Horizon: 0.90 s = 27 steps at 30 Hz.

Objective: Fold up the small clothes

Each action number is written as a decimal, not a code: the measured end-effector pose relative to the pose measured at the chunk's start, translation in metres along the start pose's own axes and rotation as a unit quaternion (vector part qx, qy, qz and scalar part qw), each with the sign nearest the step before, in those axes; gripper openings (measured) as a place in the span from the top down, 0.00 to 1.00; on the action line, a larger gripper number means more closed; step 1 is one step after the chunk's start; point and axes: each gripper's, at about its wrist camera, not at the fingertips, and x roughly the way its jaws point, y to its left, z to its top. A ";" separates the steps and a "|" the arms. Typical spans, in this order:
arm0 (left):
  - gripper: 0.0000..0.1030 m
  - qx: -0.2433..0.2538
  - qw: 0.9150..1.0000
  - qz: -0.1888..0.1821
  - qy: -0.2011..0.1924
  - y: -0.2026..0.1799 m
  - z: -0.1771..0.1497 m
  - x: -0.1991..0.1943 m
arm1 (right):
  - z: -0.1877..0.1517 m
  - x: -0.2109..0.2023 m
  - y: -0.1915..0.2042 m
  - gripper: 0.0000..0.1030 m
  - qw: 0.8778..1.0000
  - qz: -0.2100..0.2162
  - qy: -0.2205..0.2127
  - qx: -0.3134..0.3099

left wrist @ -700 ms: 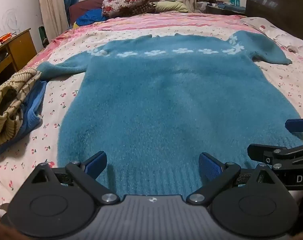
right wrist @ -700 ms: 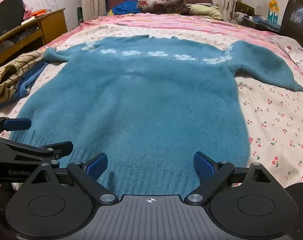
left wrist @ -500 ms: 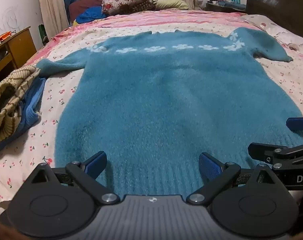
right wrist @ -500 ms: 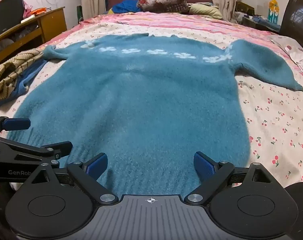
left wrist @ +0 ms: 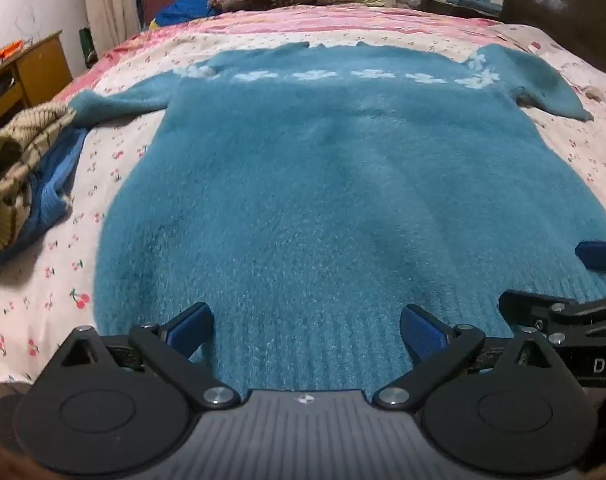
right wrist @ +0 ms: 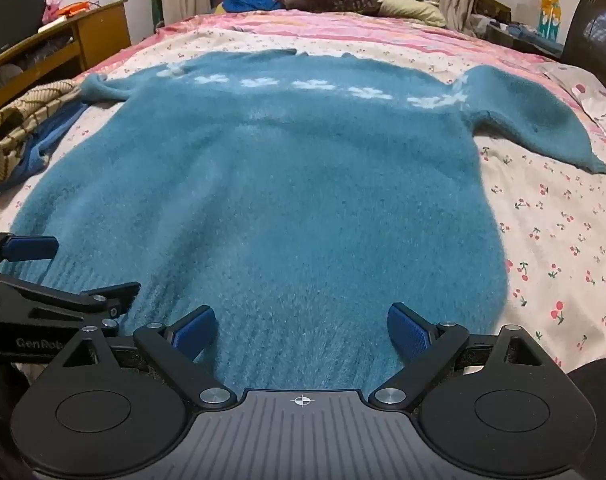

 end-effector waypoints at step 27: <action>0.00 -0.020 1.000 -0.001 0.001 0.001 -0.004 0.002 | -0.002 0.004 0.004 0.09 1.000 -0.006 0.000 -0.008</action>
